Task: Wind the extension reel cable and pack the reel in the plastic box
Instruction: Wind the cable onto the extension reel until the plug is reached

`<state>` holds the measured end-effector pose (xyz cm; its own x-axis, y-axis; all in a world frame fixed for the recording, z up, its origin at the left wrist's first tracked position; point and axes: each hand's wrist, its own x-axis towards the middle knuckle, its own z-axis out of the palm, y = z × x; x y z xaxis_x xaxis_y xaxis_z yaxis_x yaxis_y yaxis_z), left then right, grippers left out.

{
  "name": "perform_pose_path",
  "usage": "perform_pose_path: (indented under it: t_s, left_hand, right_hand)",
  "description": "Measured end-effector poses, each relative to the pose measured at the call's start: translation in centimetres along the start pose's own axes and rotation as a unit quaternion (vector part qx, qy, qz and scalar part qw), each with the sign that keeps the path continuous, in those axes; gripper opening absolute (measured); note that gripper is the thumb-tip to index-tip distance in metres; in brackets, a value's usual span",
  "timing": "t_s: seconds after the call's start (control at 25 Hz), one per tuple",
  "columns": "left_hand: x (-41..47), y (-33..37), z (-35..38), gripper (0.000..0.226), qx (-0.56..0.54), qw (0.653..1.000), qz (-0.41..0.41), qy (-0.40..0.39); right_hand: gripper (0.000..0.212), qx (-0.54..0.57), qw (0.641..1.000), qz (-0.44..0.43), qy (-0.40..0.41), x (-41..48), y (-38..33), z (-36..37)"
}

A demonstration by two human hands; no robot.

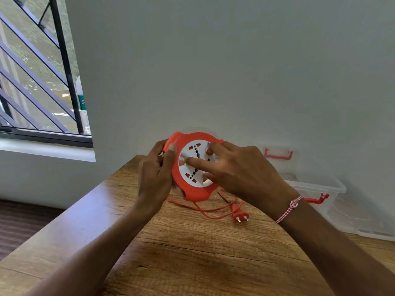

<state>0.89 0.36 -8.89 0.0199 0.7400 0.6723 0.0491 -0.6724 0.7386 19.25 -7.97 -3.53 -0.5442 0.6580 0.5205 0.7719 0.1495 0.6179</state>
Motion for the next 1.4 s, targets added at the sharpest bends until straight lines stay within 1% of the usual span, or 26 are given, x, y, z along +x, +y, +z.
perform_pose_path:
  t_s: [0.2,0.28,0.32,0.36,0.4,0.44,0.48,0.52,0.56,0.6,0.64,0.68,0.72,0.76,0.8,0.84,0.88,0.92,0.96,1.0,1.08,1.2,1.28,1.36,1.4]
  left_hand:
    - [-0.4,0.5,0.1,0.049,-0.022,1.0,0.004,0.016]
    - [-0.5,0.5,0.2,0.05,-0.018,1.0,0.013,0.018]
    - [-0.5,0.5,0.3,0.046,-0.013,0.999,0.022,0.019]
    - [-0.7,0.6,0.3,0.04,-0.005,0.999,0.033,0.02]
    - [-0.8,0.7,0.4,0.032,0.005,0.999,0.046,0.021]
    - [-1.0,0.9,0.5,0.027,0.015,0.998,0.06,0.022]
    - [-1.2,1.0,0.6,0.027,0.027,0.997,0.075,0.023]
    - [-1.3,1.0,0.7,0.03,0.037,0.995,0.088,0.024]
    - [-1.3,0.9,0.7,0.033,0.045,0.994,0.097,0.025]
    - [-1.3,0.8,0.7,0.032,0.052,0.993,0.099,0.024]
    - [-1.3,0.7,0.7,0.03,0.055,0.993,0.097,0.024]
    - [-1.2,0.5,0.7,0.027,0.053,0.994,0.089,0.028]
    - [-1.1,0.3,0.7,0.026,0.045,0.996,0.074,0.033]
    - [-0.9,0.1,0.6,0.027,0.035,0.997,0.056,0.036]
    - [-0.7,-0.1,0.5,0.03,0.026,0.998,0.04,0.04]
    - [-0.5,-0.3,0.4,0.032,0.021,0.998,0.028,0.043]
    - [-0.3,-0.4,0.3,0.034,0.017,0.999,0.018,0.047]
    - [-0.2,-0.4,0.2,0.037,0.014,0.999,0.012,0.048]
    - [-0.1,-0.3,0.2,0.041,0.012,0.999,0.009,0.047]
    - [-0.1,-0.3,0.2,0.044,0.01,0.999,0.008,0.046]
    - [-0.2,-0.2,0.2,0.043,0.009,0.999,0.008,0.038]
    - [-0.6,0.1,0.4,0.034,0.015,1.0,0.018,0.017]
    - [-0.8,0.2,0.5,0.03,0.027,0.999,0.034,0.005]
    - [-1.0,0.2,0.5,0.028,0.036,0.998,0.046,0.003]
    - [-1.0,0.1,0.5,0.026,0.038,0.998,0.05,0.005]
  right_hand:
    - [0.084,-0.012,1.0,-0.008,0.027,-0.1,0.1,-0.2]
    - [0.079,-0.009,0.999,-0.01,0.048,-0.1,0.3,-0.3]
    - [0.073,0.007,0.998,-0.002,0.064,-0.1,0.3,-0.3]
    - [0.068,0.037,0.996,0.02,0.077,-0.1,0.1,-0.4]
    - [0.066,0.075,0.992,0.06,0.081,-0.1,-0.4,-0.5]
    - [0.066,0.118,0.983,0.116,0.079,0.0,-1.1,-0.6]
    - [0.067,0.161,0.967,0.182,0.078,0.1,-2.0,-0.7]
    - [0.066,0.209,0.942,0.25,0.077,0.3,-2.8,-0.9]
    - [0.063,0.276,0.905,0.317,0.067,0.5,-3.4,-1.0]
    - [0.057,0.365,0.849,0.378,0.046,0.8,-3.6,-1.3]
    - [0.051,0.468,0.775,0.424,0.024,1.0,-3.4,-1.4]
    - [0.043,0.545,0.707,0.45,0.011,1.1,-3.1,-1.7]
    - [0.035,0.575,0.682,0.452,0.015,1.1,-2.6,-1.9]
    - [0.029,0.551,0.712,0.434,0.034,1.0,-2.0,-2.0]
    - [0.025,0.475,0.786,0.392,0.061,0.8,-1.2,-2.0]
    - [0.023,0.367,0.868,0.325,0.084,0.5,-0.4,-1.9]
    - [0.023,0.268,0.93,0.236,0.09,0.3,0.4,-2.0]
    - [0.027,0.197,0.966,0.146,0.077,0.2,1.0,-2.0]
    - [0.033,0.157,0.984,0.075,0.047,0.1,1.4,-1.8]
    - [0.039,0.132,0.991,0.033,0.014,0.0,1.5,-1.6]
    - [0.049,0.097,0.995,0.004,-0.019,-0.1,1.0,-0.9]
    - [0.061,0.067,0.998,0.01,-0.003,-0.1,-0.2,0.2]
    - [0.063,0.057,0.997,0.024,0.035,-0.1,-0.5,0.7]
    - [0.064,0.07,0.995,0.039,0.068,-0.1,-0.8,1.0]
    - [0.063,0.094,0.991,0.055,0.072,-0.2,-1.0,1.1]
